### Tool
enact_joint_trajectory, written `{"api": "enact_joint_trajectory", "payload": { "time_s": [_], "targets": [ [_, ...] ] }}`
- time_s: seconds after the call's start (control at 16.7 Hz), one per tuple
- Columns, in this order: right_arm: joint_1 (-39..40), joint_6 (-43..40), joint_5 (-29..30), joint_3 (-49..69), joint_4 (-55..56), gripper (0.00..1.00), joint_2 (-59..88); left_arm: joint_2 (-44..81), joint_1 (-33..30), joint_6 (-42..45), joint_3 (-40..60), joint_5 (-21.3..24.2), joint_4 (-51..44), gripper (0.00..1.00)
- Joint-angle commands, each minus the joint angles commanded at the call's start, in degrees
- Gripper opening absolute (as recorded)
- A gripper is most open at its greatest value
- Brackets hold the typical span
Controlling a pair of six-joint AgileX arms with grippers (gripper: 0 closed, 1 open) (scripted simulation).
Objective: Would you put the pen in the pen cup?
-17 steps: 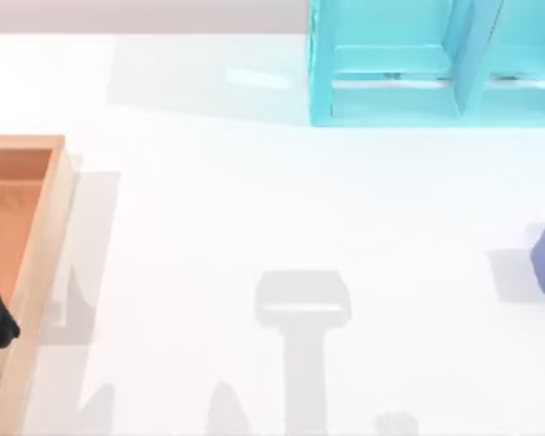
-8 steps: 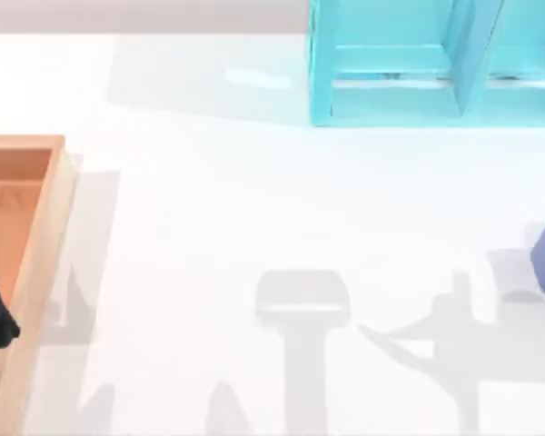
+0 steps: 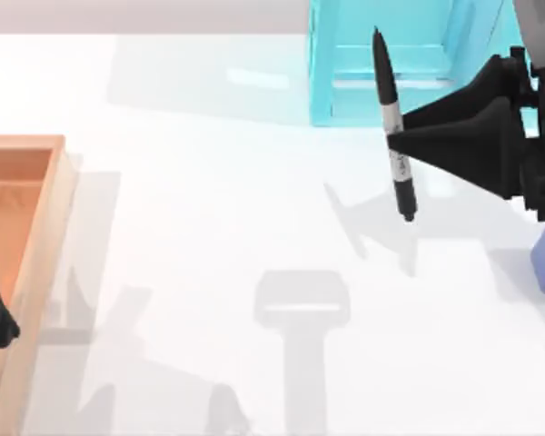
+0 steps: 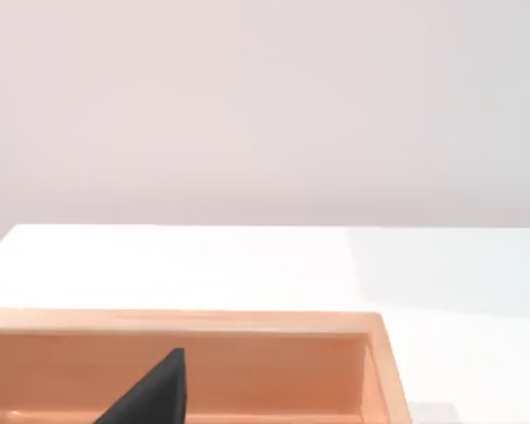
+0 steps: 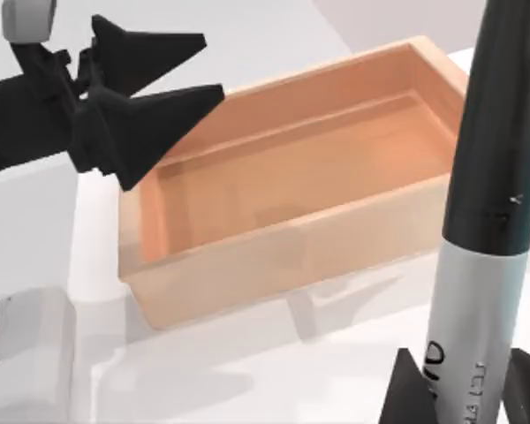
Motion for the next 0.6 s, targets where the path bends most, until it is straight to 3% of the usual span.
{"api": "enact_joint_trajectory", "payload": {
  "time_s": [0.3,0.6],
  "targets": [
    [-28.45,-2.09,-24.33,-6.37,24.87,0.00,14.76,0.00,0.00,0.00,0.00,0.00,0.00,1.00],
    [-43.66,-4.51,-35.55,-8.25,39.83,0.00,21.67,0.00,0.00,0.00,0.00,0.00,0.00,1.00]
  ]
}}
